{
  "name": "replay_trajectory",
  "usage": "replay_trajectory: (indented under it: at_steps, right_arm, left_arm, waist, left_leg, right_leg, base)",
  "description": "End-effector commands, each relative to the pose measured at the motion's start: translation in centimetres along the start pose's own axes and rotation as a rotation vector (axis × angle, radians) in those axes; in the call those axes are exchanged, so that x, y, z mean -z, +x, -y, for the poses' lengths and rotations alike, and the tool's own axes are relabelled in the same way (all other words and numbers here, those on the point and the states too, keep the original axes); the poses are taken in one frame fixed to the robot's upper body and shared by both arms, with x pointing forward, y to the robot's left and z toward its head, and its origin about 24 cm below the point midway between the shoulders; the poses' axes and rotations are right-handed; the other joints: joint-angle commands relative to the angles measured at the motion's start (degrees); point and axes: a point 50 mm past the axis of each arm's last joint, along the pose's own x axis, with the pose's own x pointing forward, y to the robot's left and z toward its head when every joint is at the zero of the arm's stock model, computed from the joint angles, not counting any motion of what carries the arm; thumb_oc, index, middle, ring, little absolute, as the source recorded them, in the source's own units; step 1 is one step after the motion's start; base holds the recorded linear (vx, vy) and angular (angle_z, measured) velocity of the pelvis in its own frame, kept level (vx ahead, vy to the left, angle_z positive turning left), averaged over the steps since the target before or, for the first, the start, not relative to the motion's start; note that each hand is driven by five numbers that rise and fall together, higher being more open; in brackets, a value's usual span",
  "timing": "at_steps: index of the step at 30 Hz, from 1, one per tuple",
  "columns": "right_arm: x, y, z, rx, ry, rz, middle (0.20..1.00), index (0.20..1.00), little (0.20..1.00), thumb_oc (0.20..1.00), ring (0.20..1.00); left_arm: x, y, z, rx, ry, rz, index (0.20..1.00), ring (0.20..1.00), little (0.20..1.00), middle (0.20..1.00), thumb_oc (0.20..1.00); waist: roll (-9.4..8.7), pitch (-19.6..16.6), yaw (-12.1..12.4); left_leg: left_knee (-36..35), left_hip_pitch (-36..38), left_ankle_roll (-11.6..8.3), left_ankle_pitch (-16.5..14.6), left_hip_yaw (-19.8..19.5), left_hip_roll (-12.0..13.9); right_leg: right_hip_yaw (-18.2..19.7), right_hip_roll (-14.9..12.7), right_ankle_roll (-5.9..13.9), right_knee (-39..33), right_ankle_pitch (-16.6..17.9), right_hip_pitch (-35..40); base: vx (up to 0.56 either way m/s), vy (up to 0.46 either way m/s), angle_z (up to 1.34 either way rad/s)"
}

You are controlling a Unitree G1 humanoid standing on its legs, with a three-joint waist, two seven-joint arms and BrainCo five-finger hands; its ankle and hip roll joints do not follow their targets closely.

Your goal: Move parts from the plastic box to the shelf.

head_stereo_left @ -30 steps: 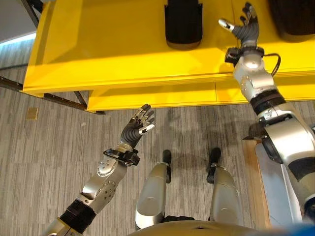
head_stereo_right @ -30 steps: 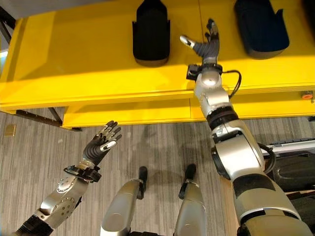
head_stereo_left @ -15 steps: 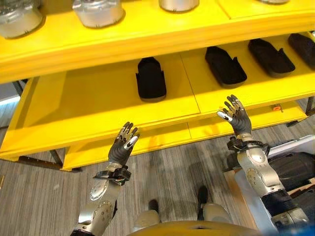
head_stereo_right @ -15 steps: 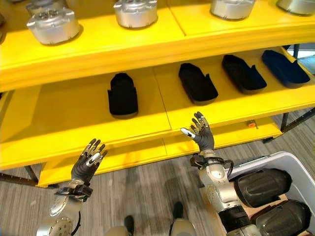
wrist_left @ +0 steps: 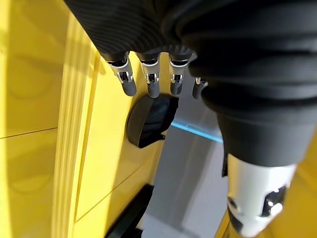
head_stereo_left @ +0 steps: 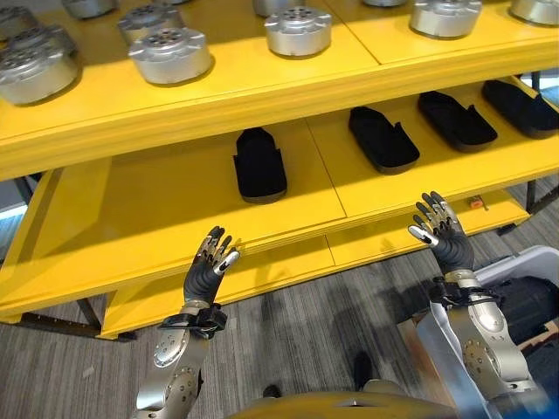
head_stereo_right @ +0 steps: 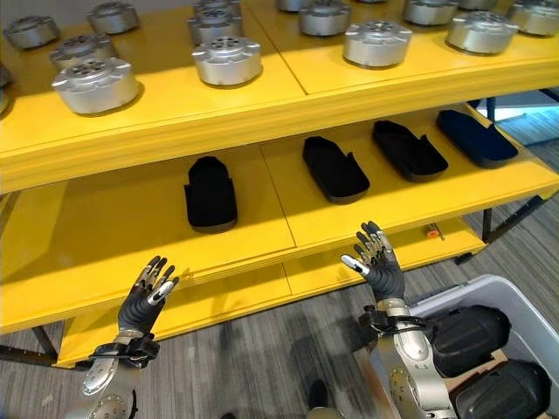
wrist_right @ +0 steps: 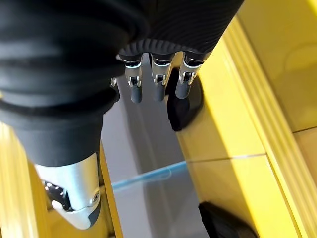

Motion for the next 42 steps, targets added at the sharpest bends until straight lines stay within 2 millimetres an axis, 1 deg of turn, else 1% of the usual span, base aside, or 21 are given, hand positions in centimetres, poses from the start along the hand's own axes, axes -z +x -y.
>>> replay_trajectory:
  at_steps: [1,3,4,5,7,8,9,10,11,12,13,15,16,17,20,21,26,31,37,38,42]
  right_arm:
    - [-2.8,1.2,-0.7,-0.066,0.001,0.142,1.000,1.000,1.000,1.000,1.000]
    - [-3.0,1.3,-0.8,-0.072,-0.010,0.148,1.000,1.000,1.000,1.000,1.000]
    - [-3.4,1.5,-0.7,-0.079,-0.019,0.164,1.000,1.000,1.000,1.000,1.000]
    - [-3.4,1.5,-0.7,-0.079,-0.019,0.164,1.000,1.000,1.000,1.000,1.000]
    - [-4.1,1.6,-0.3,-0.073,-0.069,0.191,1.000,1.000,1.000,1.000,1.000]
    - [-4.5,1.5,0.1,-0.061,-0.092,0.206,1.000,1.000,1.000,1.000,1.000]
    - [-4.8,0.9,0.7,-0.032,-0.140,0.218,1.000,1.000,1.000,1.000,1.000]
    - [-4.6,0.7,1.1,0.000,-0.133,0.219,1.000,1.000,1.000,1.000,1.000]
    - [-4.3,0.2,1.4,0.020,-0.112,0.210,1.000,1.000,1.000,1.000,1.000]
    - [-4.1,0.0,1.5,0.028,-0.110,0.201,1.000,1.000,1.000,1.000,1.000]
    - [-4.0,-0.1,1.6,0.030,-0.109,0.194,1.000,1.000,1.000,1.000,1.000]
    - [-3.7,-0.1,1.5,0.033,-0.103,0.184,1.000,1.000,1.000,1.000,1.000]
    - [-3.7,-0.1,1.5,0.033,-0.103,0.184,1.000,1.000,1.000,1.000,1.000]
    - [-3.3,0.2,1.1,0.012,-0.088,0.173,1.000,1.000,1.000,1.000,1.000]
    - [-2.8,1.0,0.2,-0.025,-0.065,0.161,1.000,1.000,1.000,1.000,1.000]
    - [-2.4,1.3,-0.6,-0.065,-0.029,0.145,1.000,1.000,1.000,1.000,1.000]
    - [-1.5,0.5,-0.4,-0.039,0.014,0.105,1.000,1.000,1.000,1.000,1.000]
    - [-0.9,0.7,-1.4,-0.058,0.065,0.080,1.000,1.000,1.000,1.000,1.000]
    - [-0.6,0.5,-1.9,-0.070,0.082,0.069,1.000,1.000,1.000,1.000,1.000]
    - [-0.6,0.5,-1.8,-0.062,0.077,0.069,1.000,1.000,1.000,1.000,1.000]
    - [-0.5,0.4,-1.8,-0.055,0.086,0.068,1.000,1.000,1.000,1.000,1.000]
  left_arm:
    - [-1.6,0.9,-0.3,0.028,0.064,0.083,1.000,1.000,1.000,1.000,1.000]
    - [-1.7,1.0,-0.2,0.032,0.061,0.091,1.000,1.000,1.000,1.000,1.000]
    - [-1.8,1.2,0.0,0.040,0.047,0.101,1.000,1.000,1.000,1.000,1.000]
    - [-1.8,1.2,0.0,0.040,0.047,0.101,1.000,1.000,1.000,1.000,1.000]
    - [-1.7,1.4,0.5,0.064,0.039,0.101,1.000,1.000,1.000,1.000,1.000]
    - [-1.7,1.6,0.9,0.089,0.039,0.103,1.000,1.000,1.000,1.000,1.000]
    - [-1.0,1.8,1.0,0.092,0.030,0.078,1.000,1.000,1.000,1.000,1.000]
    - [-0.8,2.1,1.4,0.100,0.017,0.073,1.000,1.000,1.000,1.000,1.000]
    - [-0.6,2.4,2.0,0.127,0.006,0.063,1.000,1.000,1.000,1.000,1.000]
    - [-0.5,2.3,2.1,0.137,0.005,0.059,1.000,1.000,1.000,1.000,1.000]
    - [-0.5,2.2,2.2,0.141,0.006,0.057,1.000,1.000,1.000,1.000,1.000]
    - [-0.2,2.0,2.0,0.130,0.013,0.044,1.000,1.000,1.000,1.000,1.000]
    - [-0.2,2.0,2.0,0.130,0.014,0.044,1.000,1.000,1.000,1.000,1.000]
    - [-0.1,1.6,1.6,0.117,0.019,0.043,1.000,1.000,1.000,1.000,1.000]
    - [-0.5,1.3,1.4,0.106,0.026,0.067,1.000,1.000,1.000,1.000,1.000]
    - [-0.3,0.8,1.1,0.083,-0.006,0.071,1.000,1.000,1.000,1.000,1.000]
    - [0.1,0.2,0.7,0.061,-0.013,0.051,1.000,1.000,1.000,1.000,1.000]
    - [-0.4,0.1,0.0,0.032,0.016,0.063,1.000,1.000,1.000,1.000,1.000]
    - [-0.8,0.3,-0.1,0.020,0.039,0.079,1.000,1.000,1.000,1.000,1.000]
    - [-1.0,0.4,0.0,0.026,0.053,0.084,1.000,1.000,1.000,1.000,1.000]
    - [-1.2,0.7,0.1,0.042,0.076,0.093,1.000,1.000,1.000,1.000,1.000]
  waist:
    - [-1.15,-0.4,-2.0]
    - [-0.89,-0.1,-2.4]
    - [-0.43,0.5,-3.0]
    - [-0.43,0.4,-2.9]
    - [0.01,1.1,-3.9]
    - [0.16,1.5,-4.2]
    - [-0.24,2.0,-4.5]
    - [-0.80,2.4,-4.7]
    - [-1.70,2.6,-5.0]
    - [-1.90,2.7,-5.0]
    - [-2.26,3.2,-4.5]
    - [-3.52,3.5,-2.5]
    - [-3.52,3.5,-2.5]
    - [-4.96,4.0,-0.1]
    - [-5.12,4.0,2.3]
    - [-5.38,3.1,2.4]
    - [-5.70,0.8,2.0]
    - [-6.02,-0.3,1.4]
    - [-6.03,-0.3,0.5]
    - [-6.03,0.1,-0.2]
    - [-6.22,1.1,-1.2]
  left_leg:
    - [-0.4,-1.8,-2.30,11.4,-2.6,4.5]
    - [-0.4,-1.8,-2.45,12.0,-2.0,5.0]
    - [-0.4,-2.2,-2.84,13.2,-1.3,6.0]
    - [-0.4,-2.2,-2.84,13.2,-1.3,6.0]
    - [-0.4,-3.2,-3.61,15.8,-0.2,7.9]
    - [-0.4,-3.8,-4.07,18.0,-0.3,9.1]
    - [0.3,-4.9,-4.04,21.1,-1.6,10.4]
    - [1.8,-5.9,-3.72,22.1,-2.0,10.2]
    - [3.8,-6.9,-3.14,21.7,-0.4,9.9]
    - [4.7,-7.0,-2.67,20.3,-0.7,8.9]
    - [6.0,-7.4,-1.80,18.3,-2.1,6.6]
    - [6.7,-10.2,1.25,12.2,-8.9,-1.5]
    - [6.8,-10.3,1.25,12.2,-8.9,-1.5]
    - [7.5,-13.5,2.74,8.6,-16.6,-9.2]
    - [6.7,-16.1,3.58,10.1,-25.7,-15.9]
    - [4.1,-13.5,4.68,9.5,-26.4,-16.2]
    - [1.1,-9.7,6.07,8.8,-22.6,-14.7]
    - [0.3,-7.3,8.02,6.6,-16.9,-14.5]
    - [-0.1,-6.3,8.77,5.5,-12.7,-14.2]
    - [-0.2,-6.1,9.13,5.0,-11.0,-14.2]
    - [-0.4,-6.4,9.45,4.7,-8.7,-14.3]
  right_leg:
    - [4.1,-4.9,3.87,6.9,-0.6,-1.0]
    - [4.8,-4.3,3.67,7.7,-1.0,-2.0]
    - [6.2,-3.0,3.23,9.1,-1.4,-4.0]
    - [6.2,-3.0,3.23,9.1,-1.4,-4.0]
    - [7.4,-0.9,2.32,10.9,-2.3,-6.5]
    - [7.8,0.5,1.49,12.0,-3.2,-7.5]
    - [8.3,2.2,0.03,12.1,-4.2,-7.1]
    - [8.0,2.3,-0.68,11.4,-4.2,-6.2]
    - [7.3,2.1,-1.38,10.4,-4.4,-4.6]
    - [7.2,2.2,-1.63,9.7,-4.5,-3.8]
    - [7.4,2.0,-1.63,9.0,-4.3,-2.9]
    - [8.4,1.7,-1.69,7.8,-3.8,-2.0]
    - [8.4,1.6,-1.69,7.8,-3.7,-2.0]
    - [11.5,2.8,-1.40,7.0,-2.9,-0.8]
    - [16.4,5.5,-1.49,5.5,-1.5,0.5]
    - [19.7,7.3,-1.03,4.0,-0.6,1.8]
    - [20.7,7.1,-0.62,3.2,-0.7,2.9]
    - [24.8,7.3,0.81,3.8,0.2,2.9]
    - [28.3,7.9,1.95,5.5,0.6,1.6]
    - [30.3,8.3,2.56,6.5,0.8,0.6]
    - [33.0,8.8,3.60,7.8,1.6,-1.5]
  base:
    - [0.01,-0.023,-0.51]
    - [-0.03,-0.068,-0.40]
    - [-0.05,-0.087,-0.40]
    - [-0.06,-0.109,-0.38]
    - [-0.05,-0.195,-0.59]
    - [-0.02,-0.432,-0.55]
    - [0.02,-0.490,-0.30]
    - [0.07,-0.501,-0.07]
    - [0.08,-0.322,0.10]
    - [0.08,-0.214,0.31]
    - [0.07,-0.116,0.33]
    - [0.09,-0.101,0.07]
    - [0.15,-0.162,-0.40]
    - [0.13,-0.144,-0.67]
    - [0.15,-0.073,-1.34]
    - [0.10,0.016,-1.86]
    - [0.10,0.093,-0.68]
    - [0.03,0.115,-0.68]
    - [-0.02,0.103,-0.46]
    - [-0.04,0.148,-0.62]
    - [-0.07,0.098,-0.63]
